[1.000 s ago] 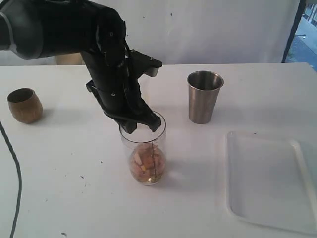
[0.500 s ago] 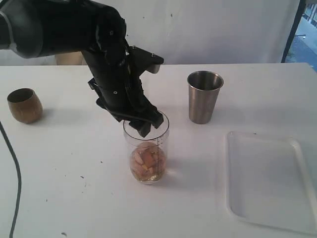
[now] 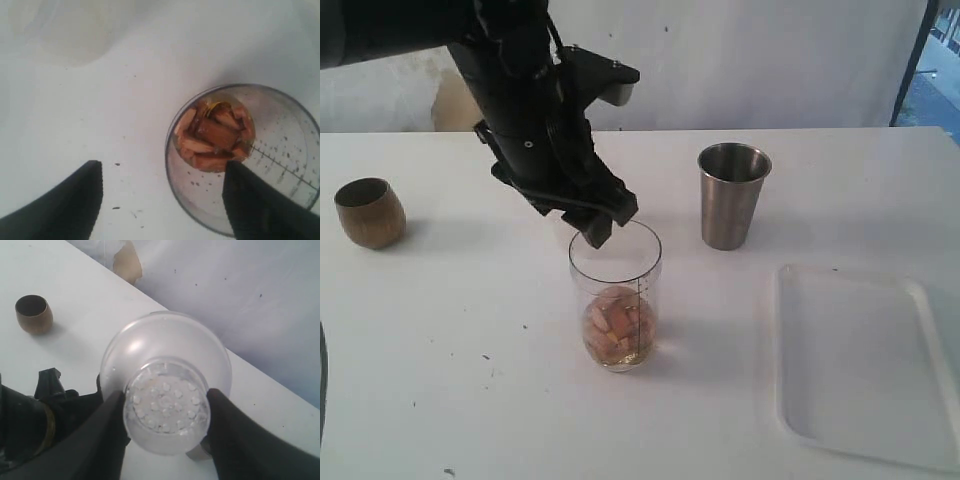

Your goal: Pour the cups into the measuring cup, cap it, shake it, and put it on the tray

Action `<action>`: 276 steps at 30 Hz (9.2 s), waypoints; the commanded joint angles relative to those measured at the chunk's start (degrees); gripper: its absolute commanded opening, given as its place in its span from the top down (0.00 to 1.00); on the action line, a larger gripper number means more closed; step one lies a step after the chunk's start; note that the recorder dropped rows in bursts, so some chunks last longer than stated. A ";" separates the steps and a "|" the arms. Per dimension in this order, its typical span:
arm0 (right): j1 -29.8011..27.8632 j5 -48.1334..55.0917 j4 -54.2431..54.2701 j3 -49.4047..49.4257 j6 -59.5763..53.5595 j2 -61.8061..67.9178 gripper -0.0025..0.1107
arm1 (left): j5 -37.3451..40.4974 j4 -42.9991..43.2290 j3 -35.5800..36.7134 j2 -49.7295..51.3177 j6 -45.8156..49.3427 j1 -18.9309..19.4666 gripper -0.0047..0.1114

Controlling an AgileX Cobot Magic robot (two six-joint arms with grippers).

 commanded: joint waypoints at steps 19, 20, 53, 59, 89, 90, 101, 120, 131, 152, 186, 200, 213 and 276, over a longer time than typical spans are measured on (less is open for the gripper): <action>-0.56 -0.34 -0.35 1.04 0.00 -3.69 0.98 | -5.23 21.29 14.42 -26.57 -18.19 -0.14 0.96; -0.56 -0.34 -0.09 1.86 0.00 -4.17 0.98 | -8.22 22.25 17.26 -29.45 -19.73 -0.14 0.96; -0.56 -0.34 3.40 13.45 -0.36 -6.95 0.98 | -48.17 36.01 78.35 -81.66 -47.94 -0.14 0.96; -0.56 -0.34 3.58 13.45 -0.91 -6.95 0.98 | -48.17 31.94 78.38 -81.66 -47.94 0.39 0.96; -0.56 -0.34 3.58 13.45 -1.48 -6.95 0.98 | -58.07 0.71 94.27 -105.68 -47.65 43.69 0.96; -0.56 -0.34 3.58 13.45 -1.48 -6.95 0.98 | -58.07 0.71 94.27 -105.68 -47.65 43.69 0.96; -0.56 -0.34 3.58 13.45 -1.33 -6.95 0.98 | -52.50 0.87 94.27 -105.68 -33.83 43.69 0.96; -0.56 -0.34 8.26 14.73 -2.72 -6.83 0.98 | -52.30 0.03 94.27 -105.68 -5.88 43.69 0.96; -0.56 -0.34 8.99 22.95 -2.82 -4.89 0.98 | -52.30 0.03 94.27 -105.68 -8.32 43.69 0.96; 7.46 -0.34 3.33 29.64 0.32 0.65 0.98 | -52.30 0.03 94.27 -105.68 -8.32 43.69 0.96; 0.62 -0.34 16.19 20.91 -1.92 7.35 0.98 | -52.30 0.17 94.27 -105.68 -8.22 43.69 0.96; 0.62 -0.34 13.45 26.13 0.00 3.22 0.98 | -52.30 0.17 94.27 -105.68 -8.11 43.69 0.96; 0.62 -0.34 11.12 25.45 0.00 5.61 0.98 | -52.30 0.17 94.27 -105.68 -7.88 43.69 0.96; 0.62 -0.34 12.65 24.77 -1.27 10.78 0.98 | -52.30 0.17 94.27 -105.68 -7.88 43.69 0.96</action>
